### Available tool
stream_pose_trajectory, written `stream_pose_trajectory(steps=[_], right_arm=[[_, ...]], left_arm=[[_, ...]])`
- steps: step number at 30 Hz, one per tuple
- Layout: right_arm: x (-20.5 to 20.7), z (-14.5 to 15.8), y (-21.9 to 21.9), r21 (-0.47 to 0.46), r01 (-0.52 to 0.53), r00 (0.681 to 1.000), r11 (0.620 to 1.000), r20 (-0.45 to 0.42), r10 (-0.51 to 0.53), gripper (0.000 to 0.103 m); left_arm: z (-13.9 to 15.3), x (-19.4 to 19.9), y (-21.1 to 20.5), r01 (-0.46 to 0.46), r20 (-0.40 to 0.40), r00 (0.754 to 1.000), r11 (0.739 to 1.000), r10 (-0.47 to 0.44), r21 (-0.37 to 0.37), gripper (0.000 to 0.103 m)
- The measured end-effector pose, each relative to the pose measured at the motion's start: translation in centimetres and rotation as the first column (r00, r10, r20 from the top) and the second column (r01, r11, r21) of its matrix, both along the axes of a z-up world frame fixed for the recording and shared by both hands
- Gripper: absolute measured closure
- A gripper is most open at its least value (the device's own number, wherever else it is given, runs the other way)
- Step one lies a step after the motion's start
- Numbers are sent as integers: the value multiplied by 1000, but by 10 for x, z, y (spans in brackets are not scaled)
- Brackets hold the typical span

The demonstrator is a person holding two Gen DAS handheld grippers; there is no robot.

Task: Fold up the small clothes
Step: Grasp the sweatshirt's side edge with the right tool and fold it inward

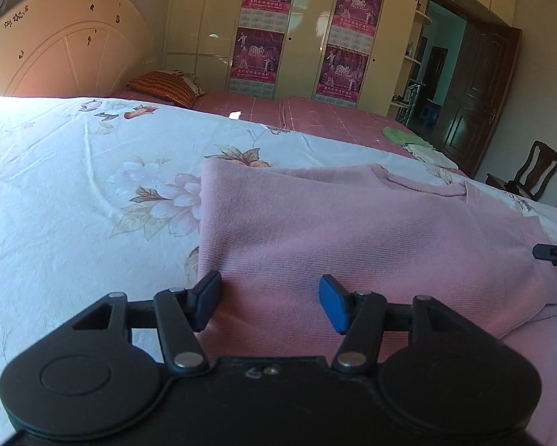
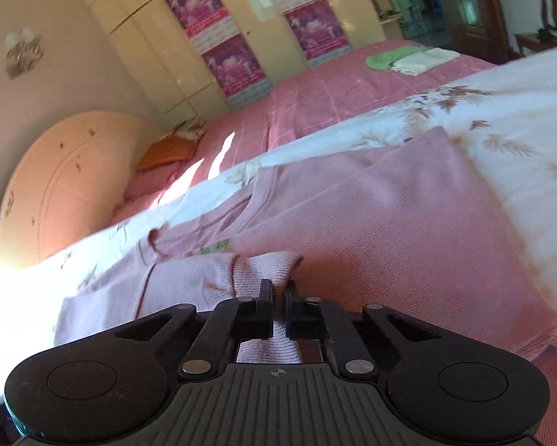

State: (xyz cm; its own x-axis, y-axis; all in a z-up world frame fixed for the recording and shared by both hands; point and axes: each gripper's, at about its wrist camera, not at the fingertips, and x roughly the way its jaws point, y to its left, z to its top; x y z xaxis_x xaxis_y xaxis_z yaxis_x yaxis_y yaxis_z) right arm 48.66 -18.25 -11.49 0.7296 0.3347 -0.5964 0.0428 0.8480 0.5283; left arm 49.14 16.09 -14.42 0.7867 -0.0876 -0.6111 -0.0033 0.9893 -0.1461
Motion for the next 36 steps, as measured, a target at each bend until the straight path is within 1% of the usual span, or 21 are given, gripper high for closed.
stream_pose_trajectory(steps=[3,4,5,6,7,8,9,10,13,16,17,18,19,21,22,25,28,30,33,35,36], right_arm=[[-3,3,3,12,-37,999,999,-40,37,96],[-8,6,3,5,-30,999,1000,-43,30,79],[-13,7,3,3,-29,999,1000,-39,29,47],[-16,7,6,-7,-48,998,999,-44,48,39],[-16,5,11,-25,-80,995,997,-70,78,39],[-17,3,17,-55,-101,993,993,-71,97,43],[-17,3,25,-93,-129,990,987,-65,123,59],[-14,1,33,-111,-157,986,981,-77,149,95],[-11,17,47,-147,-195,981,970,-30,192,95],[-26,75,54,-107,-208,960,972,166,223,96],[-36,102,50,-81,-205,936,975,276,219,96],[-47,117,45,-62,-202,907,977,365,211,96],[-50,118,42,-59,-180,907,982,376,189,96],[-37,83,40,-80,-172,958,982,217,186,96],[-33,60,40,-91,-175,971,980,149,187,96],[-32,19,38,-116,-176,981,978,56,183,96],[-35,7,34,-111,-161,985,981,39,167,96],[-34,10,33,-119,-162,985,980,44,168,96],[-40,35,24,-120,-163,977,979,116,177,96],[-48,51,26,-147,-160,968,976,172,185,96],[-47,50,27,-160,-156,969,975,168,182,96]], left_arm=[[2,1,-2,-6,-5,1000,1000,7,7,45],[4,0,-1,-15,-4,1000,1000,15,0,45],[6,-3,-1,-22,-1,1000,1000,22,-13,45],[7,-6,0,-27,4,1000,999,27,-27,45],[8,-9,1,-32,7,999,999,33,-36,45],[10,-13,0,-36,11,999,998,36,-46,45],[11,-16,-1,-38,13,999,998,39,-49,45],[13,-21,-2,-42,16,999,998,43,-46,45],[20,-33,-6,-60,39,997,998,60,-2,45],[27,-45,-4,-102,63,993,995,101,20,45],[31,-50,-3,-109,88,990,994,107,13,45],[35,-54,-3,-111,109,988,994,110,0,44],[36,-55,-3,-106,110,988,994,106,-9,44],[35,-54,-8,-108,98,989,994,107,7,44],[33,-53,-10,-103,91,991,995,101,11,44],[26,-50,-13,-95,66,993,995,94,10,44],[22,-49,-16,-89,51,995,996,88,19,44],[21,-47,-17,-77,45,996,997,76,28,44],[21,-42,-21,-59,44,997,998,57,39,44],[13,-35,-24,-59,-2,998,996,59,60,43],[9,-35,-24,-60,-10,998,996,61,68,43]])
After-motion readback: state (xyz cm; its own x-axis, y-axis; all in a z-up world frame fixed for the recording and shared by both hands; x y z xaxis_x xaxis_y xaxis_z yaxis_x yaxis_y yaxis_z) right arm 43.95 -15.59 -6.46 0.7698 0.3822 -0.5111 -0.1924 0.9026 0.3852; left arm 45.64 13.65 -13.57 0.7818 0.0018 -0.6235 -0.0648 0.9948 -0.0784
